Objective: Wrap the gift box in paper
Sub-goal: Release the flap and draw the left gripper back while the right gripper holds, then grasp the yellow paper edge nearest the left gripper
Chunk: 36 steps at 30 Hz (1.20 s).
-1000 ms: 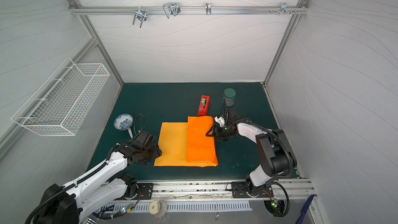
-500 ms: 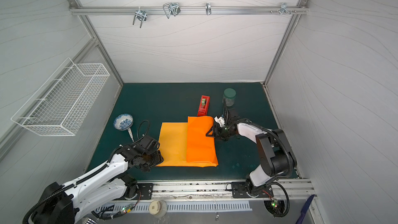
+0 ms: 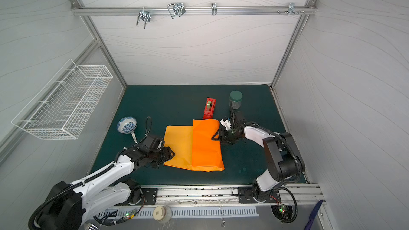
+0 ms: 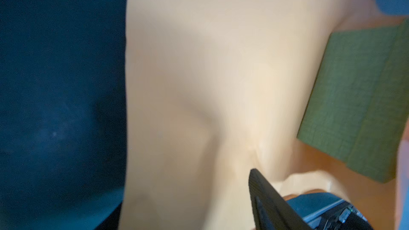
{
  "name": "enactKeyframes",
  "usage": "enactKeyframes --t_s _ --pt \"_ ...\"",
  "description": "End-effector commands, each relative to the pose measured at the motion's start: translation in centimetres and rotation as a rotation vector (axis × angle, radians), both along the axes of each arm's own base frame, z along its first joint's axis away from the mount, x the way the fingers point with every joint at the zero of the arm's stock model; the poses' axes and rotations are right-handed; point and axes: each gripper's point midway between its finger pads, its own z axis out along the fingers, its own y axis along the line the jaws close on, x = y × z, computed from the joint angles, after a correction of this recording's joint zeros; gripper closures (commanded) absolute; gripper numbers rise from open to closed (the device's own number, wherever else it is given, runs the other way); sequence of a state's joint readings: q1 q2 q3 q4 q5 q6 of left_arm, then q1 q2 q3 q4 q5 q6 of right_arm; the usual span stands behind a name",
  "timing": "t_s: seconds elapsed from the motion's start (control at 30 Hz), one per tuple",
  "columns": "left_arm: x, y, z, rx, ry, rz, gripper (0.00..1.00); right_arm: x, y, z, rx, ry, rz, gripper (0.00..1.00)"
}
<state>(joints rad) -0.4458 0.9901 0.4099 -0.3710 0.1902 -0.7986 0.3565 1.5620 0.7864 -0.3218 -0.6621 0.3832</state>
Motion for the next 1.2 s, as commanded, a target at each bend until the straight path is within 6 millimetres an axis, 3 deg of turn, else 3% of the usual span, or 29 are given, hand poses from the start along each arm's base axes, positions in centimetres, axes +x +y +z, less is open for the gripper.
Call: enactKeyframes --t_s 0.0,0.17,0.53,0.73,0.97,1.17 --pt "3.1 -0.1 2.4 -0.033 -0.172 -0.016 0.31 -2.1 -2.7 -4.4 -0.194 0.082 -0.013 0.38" --pt "5.1 0.4 2.4 -0.036 -0.229 0.000 0.32 -2.0 -2.7 -4.4 -0.190 0.082 -0.015 0.39" --pt "7.1 0.8 0.1 -0.166 -0.055 0.048 0.49 -1.9 -2.6 -4.4 -0.188 0.080 -0.014 0.40" --pt "8.7 0.5 0.1 -0.270 -0.078 0.057 0.65 -2.0 -2.6 -4.4 -0.186 0.082 -0.014 0.41" --pt "9.8 2.5 -0.9 -0.134 -0.113 0.063 0.71 -2.1 -2.5 -4.4 -0.183 0.085 -0.013 0.42" --pt "10.8 3.0 -1.8 -0.125 -0.111 0.060 0.78 -2.0 -2.6 -4.5 -0.187 0.084 -0.015 0.42"
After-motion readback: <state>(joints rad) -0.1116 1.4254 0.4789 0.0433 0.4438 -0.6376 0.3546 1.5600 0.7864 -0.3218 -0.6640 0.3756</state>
